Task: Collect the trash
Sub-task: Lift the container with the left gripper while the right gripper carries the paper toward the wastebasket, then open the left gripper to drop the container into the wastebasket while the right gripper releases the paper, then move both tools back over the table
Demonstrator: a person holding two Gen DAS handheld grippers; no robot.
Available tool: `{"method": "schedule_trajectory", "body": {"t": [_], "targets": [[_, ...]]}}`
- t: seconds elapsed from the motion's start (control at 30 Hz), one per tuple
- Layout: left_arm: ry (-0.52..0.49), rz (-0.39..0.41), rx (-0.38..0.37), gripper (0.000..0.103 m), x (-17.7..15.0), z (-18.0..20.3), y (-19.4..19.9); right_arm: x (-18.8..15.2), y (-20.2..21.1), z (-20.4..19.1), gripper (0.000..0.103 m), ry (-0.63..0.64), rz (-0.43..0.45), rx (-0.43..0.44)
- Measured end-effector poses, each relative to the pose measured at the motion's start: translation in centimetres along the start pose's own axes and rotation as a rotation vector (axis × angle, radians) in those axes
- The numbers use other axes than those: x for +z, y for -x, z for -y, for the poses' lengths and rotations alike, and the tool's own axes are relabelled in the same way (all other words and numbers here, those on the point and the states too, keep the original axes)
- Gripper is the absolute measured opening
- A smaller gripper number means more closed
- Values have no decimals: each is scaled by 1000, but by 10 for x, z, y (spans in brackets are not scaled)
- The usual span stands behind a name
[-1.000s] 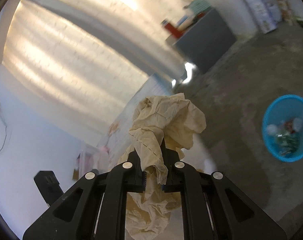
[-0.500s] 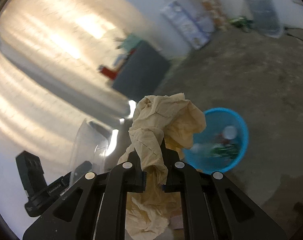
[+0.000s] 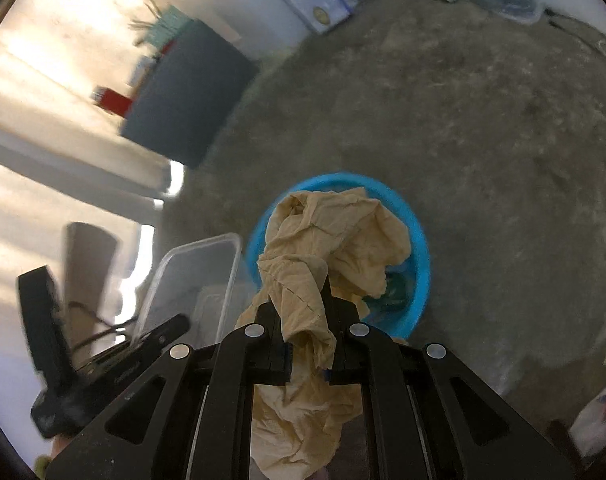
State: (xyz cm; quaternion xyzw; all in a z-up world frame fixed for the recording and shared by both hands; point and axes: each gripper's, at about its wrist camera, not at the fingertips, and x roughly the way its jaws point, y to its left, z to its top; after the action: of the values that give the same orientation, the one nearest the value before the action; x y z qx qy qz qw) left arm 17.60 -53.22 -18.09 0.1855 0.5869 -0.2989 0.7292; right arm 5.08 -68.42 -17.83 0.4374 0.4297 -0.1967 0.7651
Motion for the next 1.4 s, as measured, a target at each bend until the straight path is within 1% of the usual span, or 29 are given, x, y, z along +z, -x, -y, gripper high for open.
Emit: {"method": "schedule_trajectory", "body": {"t": [0.07,0.13,0.17,0.23,0.27,0.3,0.33,0.37,0.4,0.43,0.5,0.57,0.63,0.7,0.77,0.87,0.97,1.1,1.17,1.27,1.33,1.4], "targets": [[0,-14,10,0,4,0,-21,12,-24,-3,10,9,-24,-8],[1,-17,1,2,9,1,-33,22,-44,-8,10,47,-35,-49],[-4,-14,6,3,11,-1,-37,25,-54,-11,13,69,-43,-57],[-8,-17,-8,7,12,-4,-43,27,-69,-12,15,77,-60,-68],[-10,-21,2,14,13,-6,-46,29,-80,-13,21,86,-78,-81],[1,-15,3,25,11,-8,-47,29,-88,-13,28,98,-91,-107],[16,-10,-7,31,10,-11,-49,29,-91,-11,32,115,-100,-133],[31,-11,-22,39,9,-15,-50,28,-99,-12,41,141,-115,-179],[38,-16,-31,43,8,-15,-51,27,-104,-13,46,164,-127,-205],[44,-25,-37,44,6,-16,-53,26,-106,-14,47,183,-131,-221],[47,-28,-41,45,5,-17,-55,23,-104,-18,56,229,-120,-273],[62,-9,-62,46,3,-20,-51,20,-99,-20,57,264,-105,-290],[74,4,-65,46,2,-22,-45,17,-93,-21,58,302,-92,-332],[92,13,-83,46,0,-24,-38,16,-88,-19,60,319,-87,-337],[103,27,-89,46,-2,-26,-29,18,-84,-15,60,316,-71,-363],[112,53,-102,47,-4,-28,-12,21,-70,-6,60,274,-41,-373],[135,81,-147,48,-10,-32,12,19,-47,-1,60,239,-1,-362],[119,131,-198,51,-22,-33,56,7,-8,0,60,208,54,-333],[99,173,-236,53,-32,-35,87,-3,12,-3,60,198,80,-310],[60,263,-296,59,-55,-44,142,-25,43,-15,60,209,115,-285],[27,320,-296,62,-72,-52,174,-39,60,-26,62,221,129,-264],[5,380,-279,68,-95,-66,206,-56,82,-44,67,246,157,-245]]}}
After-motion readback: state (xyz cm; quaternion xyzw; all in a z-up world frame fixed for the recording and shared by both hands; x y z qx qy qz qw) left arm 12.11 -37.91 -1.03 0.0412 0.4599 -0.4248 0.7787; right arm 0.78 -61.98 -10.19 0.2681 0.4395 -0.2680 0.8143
